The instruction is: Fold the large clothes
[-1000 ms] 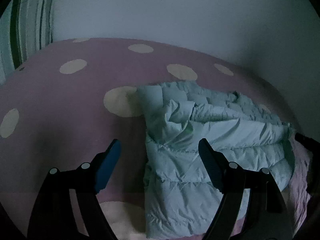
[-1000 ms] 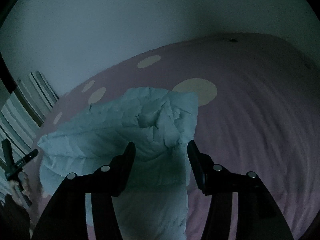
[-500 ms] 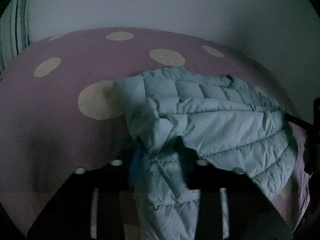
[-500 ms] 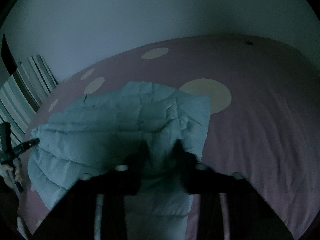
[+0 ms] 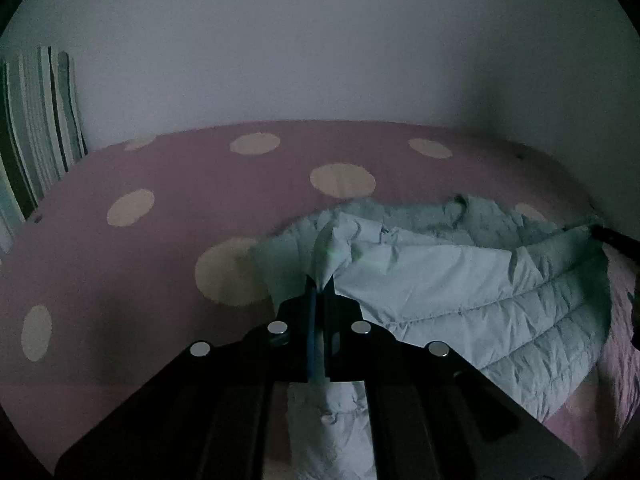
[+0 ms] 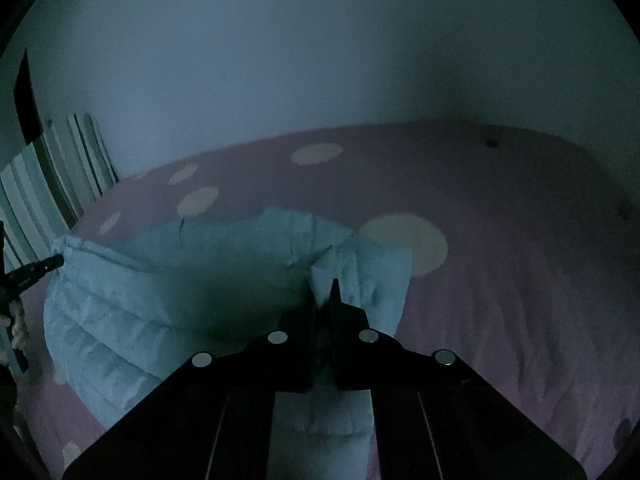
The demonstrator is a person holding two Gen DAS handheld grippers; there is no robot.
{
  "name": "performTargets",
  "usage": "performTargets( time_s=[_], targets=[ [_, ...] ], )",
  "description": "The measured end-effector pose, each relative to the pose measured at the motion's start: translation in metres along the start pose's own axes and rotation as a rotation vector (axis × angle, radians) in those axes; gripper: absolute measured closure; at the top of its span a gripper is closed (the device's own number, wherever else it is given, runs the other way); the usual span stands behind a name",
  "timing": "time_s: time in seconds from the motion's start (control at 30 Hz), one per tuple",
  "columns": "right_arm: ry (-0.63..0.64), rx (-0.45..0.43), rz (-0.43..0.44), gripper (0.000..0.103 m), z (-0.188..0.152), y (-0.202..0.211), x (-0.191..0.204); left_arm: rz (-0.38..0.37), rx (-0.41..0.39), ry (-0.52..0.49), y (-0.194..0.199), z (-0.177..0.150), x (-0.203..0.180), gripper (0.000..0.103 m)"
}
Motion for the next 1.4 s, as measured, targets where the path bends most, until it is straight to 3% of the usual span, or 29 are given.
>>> performTargets(
  time_s=[0.2,0.4,0.6,0.83,1.0,1.17,1.4],
  targets=[
    [0.001,-0.032,-0.029,0.098,0.039,-0.017,-0.002,0.061,-0.021,-0.031,-0.016,0.04,-0.003,0.101],
    [-0.047,-0.004,-0.039,0.098,0.076,-0.058,-0.019,0.154,-0.004,-0.047,-0.06,0.075,-0.005,0.101],
    [-0.039,0.11,-0.086,0.098,0.07,-0.114,-0.034,0.213,0.088,-0.068,-0.115,0.066,-0.009,0.101],
    [-0.061,0.236,-0.132,0.098,0.037,-0.161,-0.058,0.254,0.17,-0.088,-0.158,0.043,-0.01,0.101],
    [-0.085,0.269,-0.143,0.098,0.028,-0.179,-0.065,0.267,0.193,-0.112,-0.174,0.031,-0.016,0.101],
    [-0.023,0.275,-0.183,0.098,0.026,-0.185,-0.057,0.267,0.202,-0.106,-0.182,0.023,-0.019,0.101],
    [-0.003,0.215,-0.2,0.098,0.016,-0.183,-0.057,0.283,0.181,-0.101,-0.19,0.013,-0.025,0.101]
  ],
)
Point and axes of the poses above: each gripper's, at about its wrist camera, not at the fingertips, and y roughly against the way its jaws point, x to its left, z to its top, the point moved 6 cm from there along -y, roughly the way its jaws point, and after that the axes turned 10 degrees about z, right-handed, at the moved point
